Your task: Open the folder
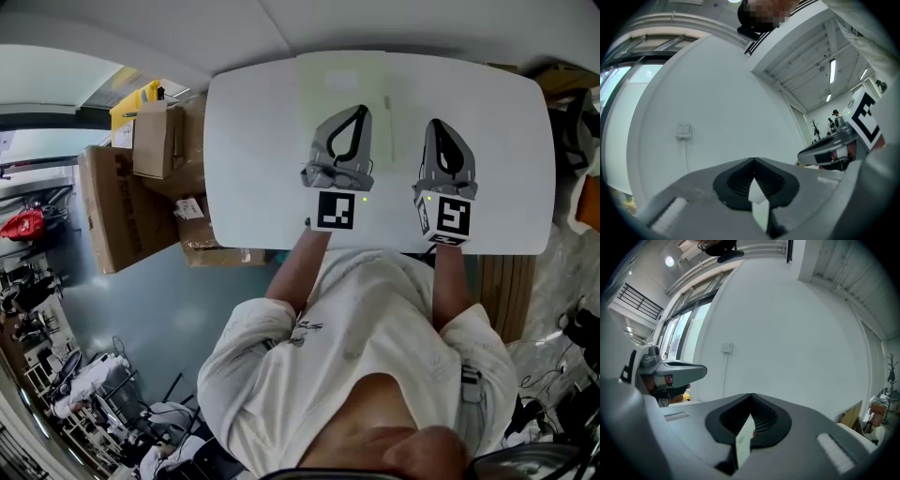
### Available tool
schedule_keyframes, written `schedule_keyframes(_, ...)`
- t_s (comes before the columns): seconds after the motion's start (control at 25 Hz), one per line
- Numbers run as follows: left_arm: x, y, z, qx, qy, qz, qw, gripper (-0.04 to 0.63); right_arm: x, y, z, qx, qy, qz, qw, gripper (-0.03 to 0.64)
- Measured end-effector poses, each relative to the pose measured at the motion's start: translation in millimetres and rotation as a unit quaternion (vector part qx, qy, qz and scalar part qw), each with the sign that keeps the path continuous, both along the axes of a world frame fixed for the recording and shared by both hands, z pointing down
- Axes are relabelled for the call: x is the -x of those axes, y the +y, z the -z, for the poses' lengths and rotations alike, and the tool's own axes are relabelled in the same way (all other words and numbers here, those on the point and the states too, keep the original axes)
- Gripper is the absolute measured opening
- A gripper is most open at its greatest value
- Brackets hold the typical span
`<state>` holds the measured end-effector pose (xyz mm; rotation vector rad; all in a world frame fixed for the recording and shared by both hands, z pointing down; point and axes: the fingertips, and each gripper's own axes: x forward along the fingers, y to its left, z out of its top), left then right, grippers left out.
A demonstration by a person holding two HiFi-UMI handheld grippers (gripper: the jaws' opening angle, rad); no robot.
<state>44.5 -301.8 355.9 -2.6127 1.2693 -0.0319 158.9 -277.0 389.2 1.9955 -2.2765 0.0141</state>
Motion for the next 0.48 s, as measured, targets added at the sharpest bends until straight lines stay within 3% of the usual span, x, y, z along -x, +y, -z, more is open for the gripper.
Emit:
schedule_keyframes(0.28,-8.1,11.7,-28.6,0.015,0.002,0.01,0.9998,0.0,-0.1,5.8,-23.9,0.004,-0.005,0.032,0.999,0.0)
schedule_keyframes(0.48,-15.9,22.0,-56.8,0.026,-0.034,0.001,0.9991,0.0,8.4,11.6,-46.7,0.01,-0.005,0.072,0.997,0.0)
